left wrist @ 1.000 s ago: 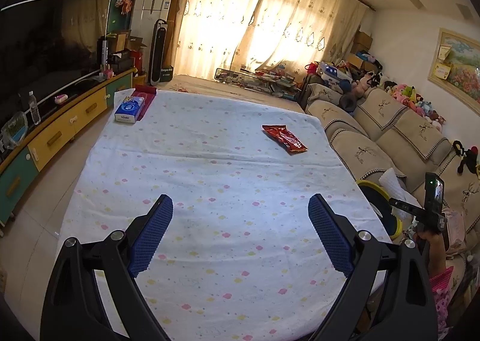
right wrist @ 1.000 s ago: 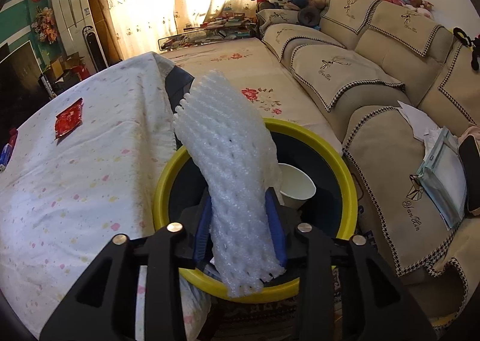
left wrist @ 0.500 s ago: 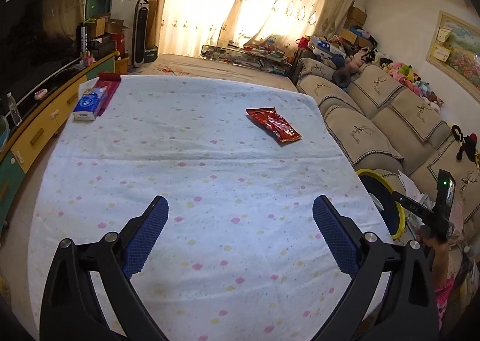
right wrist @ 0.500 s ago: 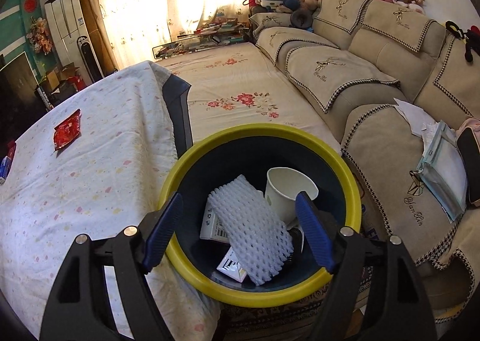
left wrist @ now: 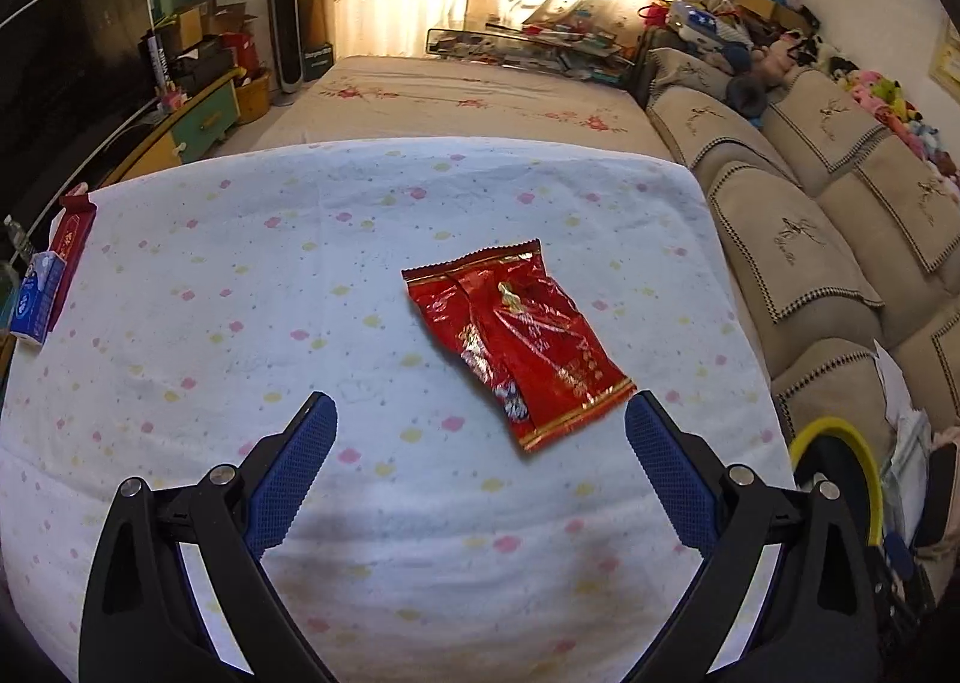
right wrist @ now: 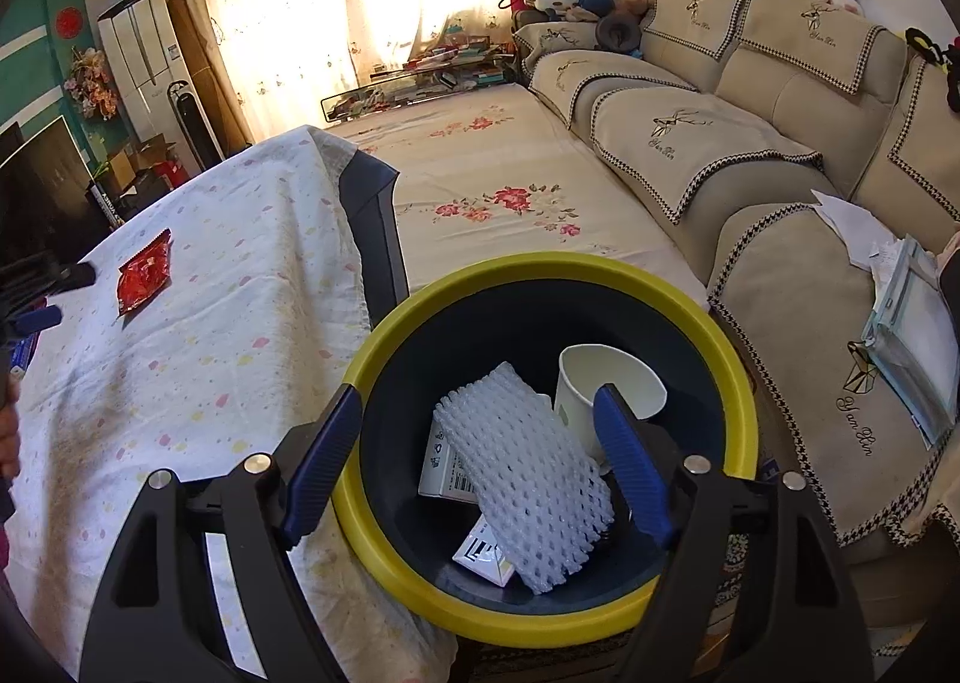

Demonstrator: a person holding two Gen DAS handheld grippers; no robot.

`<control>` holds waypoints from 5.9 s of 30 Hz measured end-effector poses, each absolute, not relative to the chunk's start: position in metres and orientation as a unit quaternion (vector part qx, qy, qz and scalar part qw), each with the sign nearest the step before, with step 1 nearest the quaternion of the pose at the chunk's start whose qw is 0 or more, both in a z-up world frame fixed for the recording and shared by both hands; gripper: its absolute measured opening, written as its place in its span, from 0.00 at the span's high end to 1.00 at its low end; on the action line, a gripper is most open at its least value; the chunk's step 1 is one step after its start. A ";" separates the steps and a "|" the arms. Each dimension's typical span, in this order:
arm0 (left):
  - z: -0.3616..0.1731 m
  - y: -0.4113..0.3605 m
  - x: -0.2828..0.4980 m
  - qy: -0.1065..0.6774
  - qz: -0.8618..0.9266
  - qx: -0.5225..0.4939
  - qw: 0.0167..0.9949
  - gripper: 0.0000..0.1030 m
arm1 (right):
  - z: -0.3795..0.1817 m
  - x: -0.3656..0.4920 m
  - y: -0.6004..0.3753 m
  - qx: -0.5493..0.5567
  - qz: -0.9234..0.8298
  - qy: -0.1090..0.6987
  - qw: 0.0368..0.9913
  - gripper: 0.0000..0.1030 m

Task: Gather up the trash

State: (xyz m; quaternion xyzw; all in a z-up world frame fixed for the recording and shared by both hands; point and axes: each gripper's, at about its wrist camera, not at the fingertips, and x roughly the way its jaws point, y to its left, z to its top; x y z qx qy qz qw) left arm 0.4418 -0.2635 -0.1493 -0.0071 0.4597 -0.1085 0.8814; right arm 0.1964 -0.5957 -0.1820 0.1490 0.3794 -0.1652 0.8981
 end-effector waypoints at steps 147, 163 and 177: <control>-0.020 -0.095 0.056 0.242 -0.109 -0.011 0.964 0.05 | -0.064 0.022 -0.468 0.058 -0.078 0.218 0.971 0.07; -0.028 -0.095 0.057 0.250 -0.114 -0.012 0.961 0.05 | -0.067 0.023 -0.467 0.059 -0.076 0.220 0.971 0.07; -0.033 -0.094 0.059 0.255 -0.116 -0.012 0.960 0.05 | -0.071 0.026 -0.464 0.060 -0.077 0.223 0.970 0.07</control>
